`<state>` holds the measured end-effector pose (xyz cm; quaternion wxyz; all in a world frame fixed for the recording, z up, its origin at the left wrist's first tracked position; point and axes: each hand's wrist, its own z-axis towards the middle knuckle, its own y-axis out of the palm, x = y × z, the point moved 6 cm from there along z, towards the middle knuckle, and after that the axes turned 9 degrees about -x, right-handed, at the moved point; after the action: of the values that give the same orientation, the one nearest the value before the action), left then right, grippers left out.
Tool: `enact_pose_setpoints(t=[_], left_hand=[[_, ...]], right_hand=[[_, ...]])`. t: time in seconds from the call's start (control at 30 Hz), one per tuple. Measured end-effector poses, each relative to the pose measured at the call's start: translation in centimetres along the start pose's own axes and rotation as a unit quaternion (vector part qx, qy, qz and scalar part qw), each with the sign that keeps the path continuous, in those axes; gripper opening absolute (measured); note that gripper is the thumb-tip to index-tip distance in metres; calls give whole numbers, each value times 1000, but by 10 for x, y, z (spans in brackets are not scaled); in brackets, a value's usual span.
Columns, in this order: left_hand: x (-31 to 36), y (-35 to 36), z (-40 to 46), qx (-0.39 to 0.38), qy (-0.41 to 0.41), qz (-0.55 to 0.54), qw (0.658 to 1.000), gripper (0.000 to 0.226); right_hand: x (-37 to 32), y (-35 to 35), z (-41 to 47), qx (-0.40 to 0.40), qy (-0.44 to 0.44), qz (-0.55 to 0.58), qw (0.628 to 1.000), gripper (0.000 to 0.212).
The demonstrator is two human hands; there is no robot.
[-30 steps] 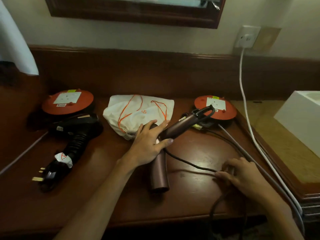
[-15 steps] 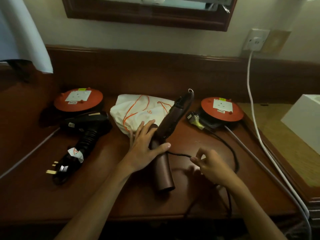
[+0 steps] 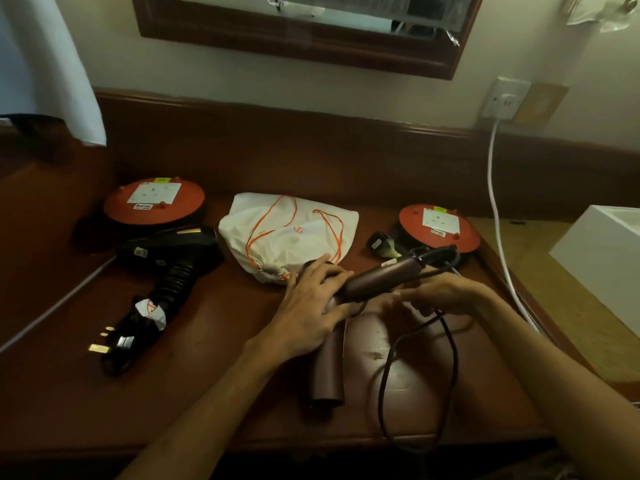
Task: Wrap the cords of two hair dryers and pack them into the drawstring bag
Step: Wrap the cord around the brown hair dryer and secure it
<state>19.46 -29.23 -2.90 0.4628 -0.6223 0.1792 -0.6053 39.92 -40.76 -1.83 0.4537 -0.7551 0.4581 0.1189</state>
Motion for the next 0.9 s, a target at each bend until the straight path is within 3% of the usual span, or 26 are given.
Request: enact_pose_setpoints(t=[0.1,0.2,0.3,0.43,0.53,0.67,0.83,0.9], left_hand=[[9,1,6,12,11,-10,1000,58],[12,-6,11,28,-2,-72,997,68],[12,-12,13,-35,-47,-131,990,104],[28,-6,15,-106,-73,-36,991,113],[31,-6,20,-103,-105,-28,989,99],[39,-10,20,-87,-68,13,994,52],[35,-5,19,-84,-51,38,994,47],[31,-5,18,-64,-71,28,995,47]], right_hand=[[5,-26,0,64,-11,-63,996,43],[-32,-36,-3,64,-57,-173,981,4],[-62,-50,-1,82,-76,-189,976,11],[-85,-46,0,71,-82,-246,963,24],[-119,-25,-22,61,-155,-266,949,22],[-121,17,-56,-51,-186,-305,933,22],[-89,36,-87,-113,-164,-234,952,18],[-74,28,-94,-54,-140,-234,961,14]])
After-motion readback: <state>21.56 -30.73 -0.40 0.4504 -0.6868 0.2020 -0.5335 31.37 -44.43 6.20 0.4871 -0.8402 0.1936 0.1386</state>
